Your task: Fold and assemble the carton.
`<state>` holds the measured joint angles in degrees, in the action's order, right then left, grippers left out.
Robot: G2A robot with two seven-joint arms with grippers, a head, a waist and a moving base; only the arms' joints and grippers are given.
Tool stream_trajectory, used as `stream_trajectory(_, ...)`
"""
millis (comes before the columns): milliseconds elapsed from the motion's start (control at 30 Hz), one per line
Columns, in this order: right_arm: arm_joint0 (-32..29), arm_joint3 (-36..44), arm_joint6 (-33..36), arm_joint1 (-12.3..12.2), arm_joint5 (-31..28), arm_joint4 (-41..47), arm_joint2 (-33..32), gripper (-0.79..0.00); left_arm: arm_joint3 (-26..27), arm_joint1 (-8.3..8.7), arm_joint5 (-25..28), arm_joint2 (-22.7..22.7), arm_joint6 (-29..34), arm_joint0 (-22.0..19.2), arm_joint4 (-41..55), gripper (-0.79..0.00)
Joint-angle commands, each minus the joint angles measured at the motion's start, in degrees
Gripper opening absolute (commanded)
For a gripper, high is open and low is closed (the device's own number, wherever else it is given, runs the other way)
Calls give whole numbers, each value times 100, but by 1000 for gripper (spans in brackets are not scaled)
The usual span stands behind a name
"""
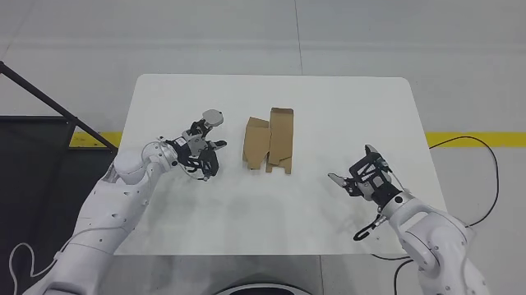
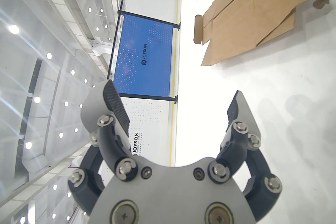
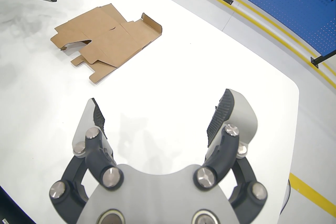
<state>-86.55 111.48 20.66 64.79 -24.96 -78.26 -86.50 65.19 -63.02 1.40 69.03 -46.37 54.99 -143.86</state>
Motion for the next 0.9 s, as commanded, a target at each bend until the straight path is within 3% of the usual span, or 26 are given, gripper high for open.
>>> stream_trajectory(0, 11, -30, -78, 8, 42, 140, 14, 0, 32, -2, 17, -24, 103, 16, -43, 0)
stream_trajectory(267, 196, -229, -130, 1, -384, 1329, -148, 0, -261, -87, -249, -480, 185, -447, -518, 0)
stream_trajectory(633, 665, -620, 313, -42, -850, 2267, -156, 0, -1592, -338, -854, -1191, -402, -1289, -576, 0)
stream_trajectory(867, 735, -624, 401, -74, -912, 2369, -166, 0, -2251, -530, -1102, -1552, -851, -1702, -342, -3)
